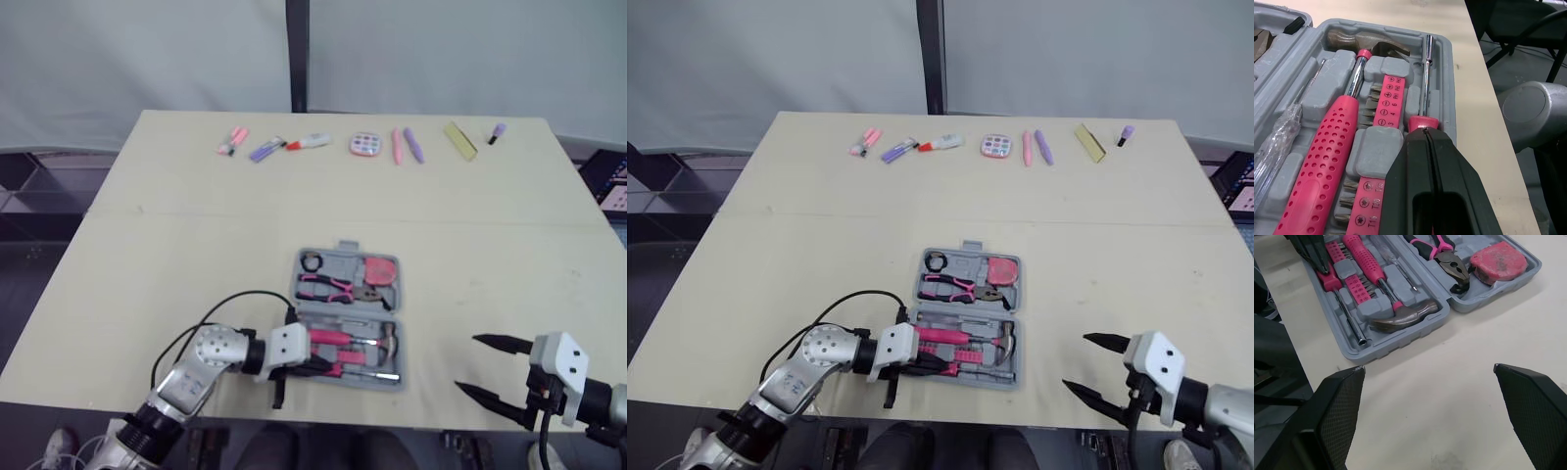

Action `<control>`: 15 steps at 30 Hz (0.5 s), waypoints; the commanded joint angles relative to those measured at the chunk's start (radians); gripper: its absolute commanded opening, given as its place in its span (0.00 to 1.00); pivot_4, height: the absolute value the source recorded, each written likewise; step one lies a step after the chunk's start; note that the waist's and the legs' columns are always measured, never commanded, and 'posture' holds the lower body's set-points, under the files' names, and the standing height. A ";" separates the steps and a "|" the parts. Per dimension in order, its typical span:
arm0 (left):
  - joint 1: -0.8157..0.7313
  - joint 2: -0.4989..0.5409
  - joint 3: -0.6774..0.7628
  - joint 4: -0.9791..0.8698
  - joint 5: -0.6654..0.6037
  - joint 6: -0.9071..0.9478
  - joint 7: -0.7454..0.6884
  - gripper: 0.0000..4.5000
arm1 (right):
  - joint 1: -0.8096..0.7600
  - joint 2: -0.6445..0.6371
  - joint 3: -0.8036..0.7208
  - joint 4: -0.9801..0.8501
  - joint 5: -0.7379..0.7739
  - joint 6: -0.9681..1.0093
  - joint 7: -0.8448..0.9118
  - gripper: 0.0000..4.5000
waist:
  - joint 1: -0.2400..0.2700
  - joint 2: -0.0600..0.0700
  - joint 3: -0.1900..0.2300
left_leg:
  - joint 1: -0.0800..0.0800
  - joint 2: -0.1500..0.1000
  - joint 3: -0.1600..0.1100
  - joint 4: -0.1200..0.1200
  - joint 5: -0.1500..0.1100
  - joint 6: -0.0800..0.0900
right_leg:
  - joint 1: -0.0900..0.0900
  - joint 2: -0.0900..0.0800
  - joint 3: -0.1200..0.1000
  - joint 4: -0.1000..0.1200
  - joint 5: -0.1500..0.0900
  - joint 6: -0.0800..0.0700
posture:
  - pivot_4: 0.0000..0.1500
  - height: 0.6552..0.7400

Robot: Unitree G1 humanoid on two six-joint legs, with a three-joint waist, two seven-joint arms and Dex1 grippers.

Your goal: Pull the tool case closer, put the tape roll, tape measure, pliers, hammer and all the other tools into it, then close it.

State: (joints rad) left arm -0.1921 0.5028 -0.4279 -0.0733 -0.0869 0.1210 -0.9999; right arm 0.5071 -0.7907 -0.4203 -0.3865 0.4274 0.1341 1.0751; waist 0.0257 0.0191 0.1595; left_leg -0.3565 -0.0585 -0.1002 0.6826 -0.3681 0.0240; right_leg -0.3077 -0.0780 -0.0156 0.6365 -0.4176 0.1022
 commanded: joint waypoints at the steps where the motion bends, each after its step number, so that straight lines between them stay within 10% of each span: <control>1: 0.009 -0.001 -0.037 0.044 0.032 0.029 -0.012 0.01 | 0.009 0.008 -0.032 -0.031 0.017 0.001 -0.010 1.00 | 0.000 0.000 0.000 | 0.000 0.000 0.000 0.000 0.000 0.000 | 0.000 0.000 0.000 0.000 0.000 0.000 | 1.00 0.69; 15: 0.017 0.008 -0.066 0.070 0.055 0.010 -0.023 0.01 | 0.022 0.013 -0.042 -0.045 0.017 0.006 -0.009 1.00 | 0.000 0.001 -0.001 | 0.001 0.000 0.000 0.000 0.000 0.000 | 0.001 0.000 0.000 0.000 0.000 0.000 | 1.00 0.69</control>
State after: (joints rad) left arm -0.2118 0.4921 -0.4466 -0.0381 -0.0847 0.1165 -1.0115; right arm 0.5215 -0.7838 -0.4363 -0.3976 0.4275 0.1379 1.0748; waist 0.0259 0.0199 0.1585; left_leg -0.3551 -0.0588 -0.1003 0.6822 -0.3682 0.0240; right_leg -0.3066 -0.0783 -0.0153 0.6368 -0.4176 0.1022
